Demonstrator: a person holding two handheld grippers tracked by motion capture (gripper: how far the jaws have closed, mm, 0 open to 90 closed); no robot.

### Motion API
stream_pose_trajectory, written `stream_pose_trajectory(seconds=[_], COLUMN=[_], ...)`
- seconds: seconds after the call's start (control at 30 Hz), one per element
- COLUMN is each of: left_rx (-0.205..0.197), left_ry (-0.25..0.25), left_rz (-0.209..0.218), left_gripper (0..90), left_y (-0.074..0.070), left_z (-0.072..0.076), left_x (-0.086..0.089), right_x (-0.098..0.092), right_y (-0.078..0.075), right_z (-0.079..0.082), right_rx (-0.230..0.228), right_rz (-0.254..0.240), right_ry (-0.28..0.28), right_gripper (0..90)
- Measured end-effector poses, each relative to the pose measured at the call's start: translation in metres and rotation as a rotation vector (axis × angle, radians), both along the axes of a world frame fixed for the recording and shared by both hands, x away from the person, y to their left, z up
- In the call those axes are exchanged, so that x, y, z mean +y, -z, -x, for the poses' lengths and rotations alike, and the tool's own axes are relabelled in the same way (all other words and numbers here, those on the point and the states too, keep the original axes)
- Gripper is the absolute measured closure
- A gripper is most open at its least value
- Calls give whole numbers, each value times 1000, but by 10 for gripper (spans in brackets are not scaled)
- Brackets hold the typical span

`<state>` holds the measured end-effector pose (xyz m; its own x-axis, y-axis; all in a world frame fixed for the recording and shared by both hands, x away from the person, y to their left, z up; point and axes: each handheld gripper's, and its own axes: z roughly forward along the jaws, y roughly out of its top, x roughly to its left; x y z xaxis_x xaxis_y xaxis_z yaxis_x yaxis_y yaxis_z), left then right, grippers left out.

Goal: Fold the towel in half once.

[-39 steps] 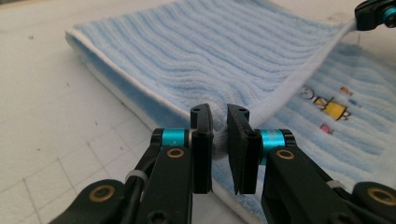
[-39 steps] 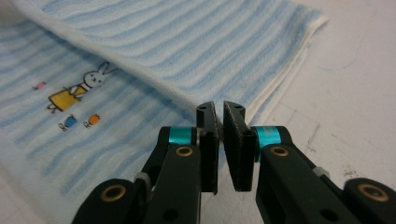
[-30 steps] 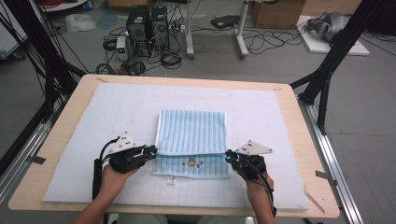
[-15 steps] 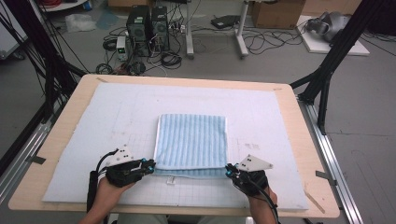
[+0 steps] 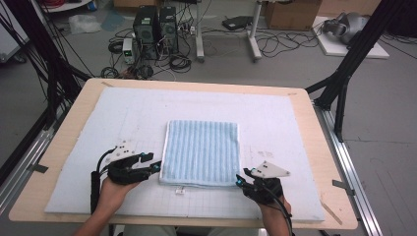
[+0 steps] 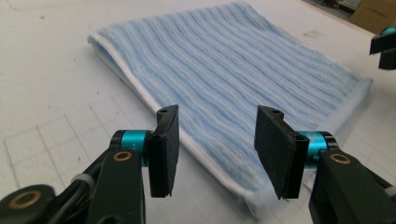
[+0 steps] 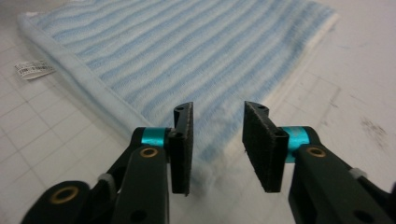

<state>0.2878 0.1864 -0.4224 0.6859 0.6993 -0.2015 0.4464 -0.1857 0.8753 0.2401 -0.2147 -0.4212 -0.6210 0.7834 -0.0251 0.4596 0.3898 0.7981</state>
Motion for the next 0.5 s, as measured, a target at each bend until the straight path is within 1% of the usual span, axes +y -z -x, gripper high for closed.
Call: stream_pose_trajectory(seconds=[0.03, 0.07, 0.13, 0.2, 0.27, 0.3, 0.33, 0.37, 0.4, 0.43, 0.5], left_rx=[8, 19, 41, 59, 87, 106, 115, 124, 123, 112, 108], left_ry=[6, 12, 31, 37, 31, 32, 41, 47, 44, 46, 46], left_rz=[11, 9, 1, -21, -63, -84, -102, -128, -134, -146, -159], left_gripper=[543, 560, 594, 620, 626, 629, 640, 656, 669, 671, 676], left_y=[2, 4, 9, 15, 19, 21, 22, 23, 25, 26, 25], left_z=[-3, -6, -11, -15, -17, -17, -17, -15, -13, -11, -6], left_x=[-2, -4, -11, -19, -26, -29, -32, -34, -36, -36, -36], right_x=[4, 9, 15, 18, 18, 18, 16, 14, 12, 10, 8], right_y=[2, 4, 9, 14, 18, 19, 20, 20, 20, 20, 19], right_z=[-4, -9, -16, -21, -22, -21, -20, -19, -17, -15, -11], right_rx=[5, 16, 37, 61, 80, 77, 70, 63, 67, 69, 67], right_rz=[1, 5, 22, 38, 65, 91, 116, 120, 129, 125, 135], right_ry=[-9, -21, -38, -51, -46, -45, -42, -42, -39, -37, -39], right_gripper=[664, 679, 706, 729, 735, 735, 735, 734, 733, 734, 734])
